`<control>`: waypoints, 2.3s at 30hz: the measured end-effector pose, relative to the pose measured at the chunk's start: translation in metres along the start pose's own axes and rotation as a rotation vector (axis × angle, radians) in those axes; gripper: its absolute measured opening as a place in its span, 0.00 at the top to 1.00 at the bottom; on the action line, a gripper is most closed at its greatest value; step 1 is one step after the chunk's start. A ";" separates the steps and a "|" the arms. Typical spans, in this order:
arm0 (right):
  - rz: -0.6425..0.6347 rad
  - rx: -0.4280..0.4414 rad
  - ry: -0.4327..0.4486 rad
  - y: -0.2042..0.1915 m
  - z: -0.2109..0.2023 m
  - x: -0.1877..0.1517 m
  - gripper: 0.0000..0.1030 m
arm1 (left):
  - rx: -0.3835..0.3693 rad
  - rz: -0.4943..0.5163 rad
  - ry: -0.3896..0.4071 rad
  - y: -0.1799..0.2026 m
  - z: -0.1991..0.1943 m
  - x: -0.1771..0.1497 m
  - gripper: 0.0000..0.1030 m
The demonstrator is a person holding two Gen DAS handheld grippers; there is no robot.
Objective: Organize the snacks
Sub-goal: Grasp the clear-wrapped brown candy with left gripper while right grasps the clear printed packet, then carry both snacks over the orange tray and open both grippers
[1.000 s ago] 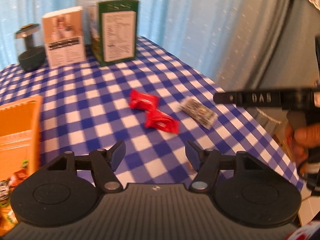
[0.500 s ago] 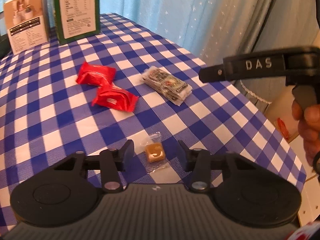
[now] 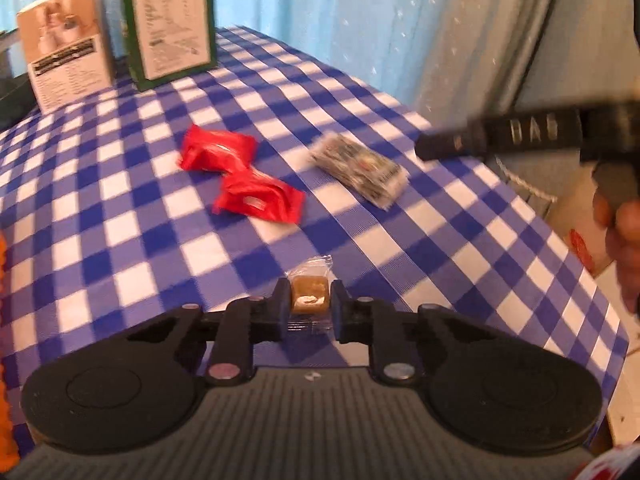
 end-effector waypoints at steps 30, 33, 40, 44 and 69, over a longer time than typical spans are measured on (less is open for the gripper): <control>-0.214 0.009 -0.023 -0.052 0.082 0.003 0.60 | 0.016 -0.140 0.098 -0.054 -0.044 0.009 0.82; -0.226 0.001 -0.027 -0.054 0.084 0.001 0.60 | 0.016 -0.143 0.099 -0.056 -0.045 0.008 0.82; -0.205 -0.005 -0.040 -0.052 0.087 -0.001 0.60 | 0.019 -0.142 0.097 -0.057 -0.047 0.007 0.82; -0.162 -0.029 -0.064 -0.053 0.083 0.004 0.62 | 0.020 -0.142 0.103 -0.057 -0.049 0.007 0.82; -0.070 0.082 -0.002 -0.123 -0.015 0.002 0.63 | 0.069 -0.164 0.153 -0.074 -0.085 0.009 0.82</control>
Point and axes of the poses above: each gripper's, at about its wrist camera, not at the fingertips, and z roughly the way its jaws point, y to its right, x to its top, the point moved 2 cm from there along z, roughly the way its jaws point, and after that the axes turned 9 degrees about -x, right-handed, at the moved point
